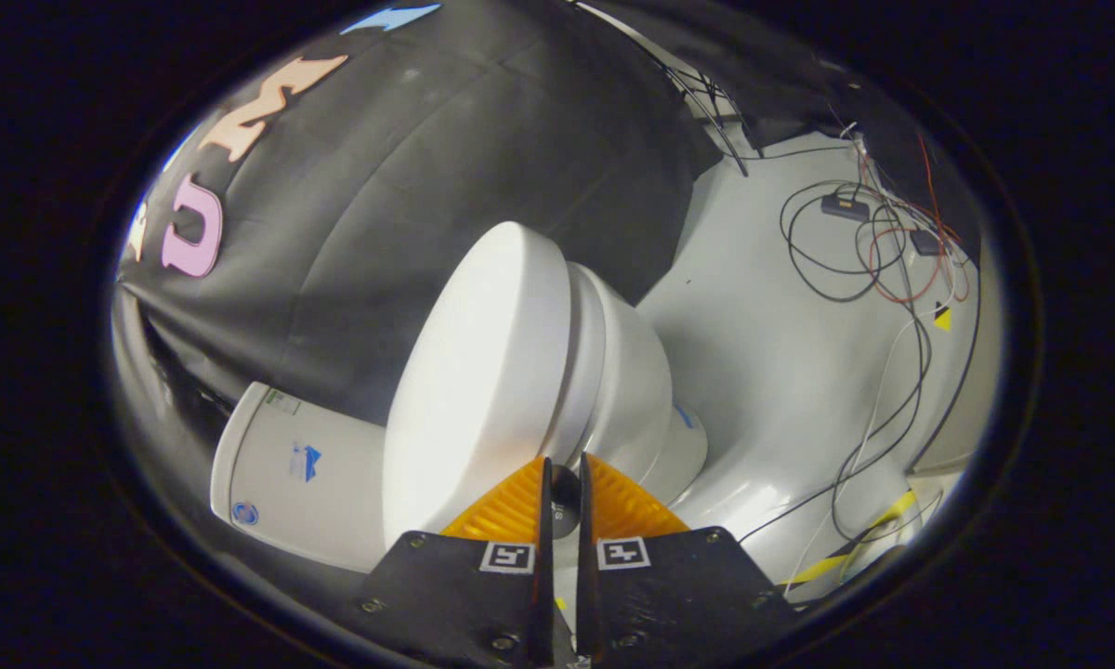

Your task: Open the toilet lid.

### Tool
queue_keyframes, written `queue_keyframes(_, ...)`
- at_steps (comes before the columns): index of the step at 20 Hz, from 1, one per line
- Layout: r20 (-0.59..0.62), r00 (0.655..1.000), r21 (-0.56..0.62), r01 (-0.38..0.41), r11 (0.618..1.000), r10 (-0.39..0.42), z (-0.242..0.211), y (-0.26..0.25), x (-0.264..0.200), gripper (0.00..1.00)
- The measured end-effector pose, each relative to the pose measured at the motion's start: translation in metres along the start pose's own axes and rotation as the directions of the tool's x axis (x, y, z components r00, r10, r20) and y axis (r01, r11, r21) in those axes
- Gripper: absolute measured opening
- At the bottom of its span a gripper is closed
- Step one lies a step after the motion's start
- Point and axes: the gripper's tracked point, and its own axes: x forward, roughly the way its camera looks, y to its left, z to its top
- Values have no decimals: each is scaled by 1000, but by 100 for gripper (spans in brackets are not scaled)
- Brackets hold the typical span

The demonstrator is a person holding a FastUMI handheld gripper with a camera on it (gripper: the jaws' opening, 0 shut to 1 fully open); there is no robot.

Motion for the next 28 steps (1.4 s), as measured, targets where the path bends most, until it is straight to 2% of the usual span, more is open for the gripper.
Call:
queue_keyframes(6,-10,1000,-123,15,992,-17,-1,9,-5,10)
queue_keyframes(12,-39,999,-25,9,1000,-10,-4,4,-1,9)
queue_keyframes(17,-31,999,-69,28,997,-30,-3,2,0,10)
queue_keyframes(23,-39,999,24,12,1000,-11,-4,0,1,11)
queue_keyframes(28,-38,999,0,24,1000,-24,-3,0,2,11)
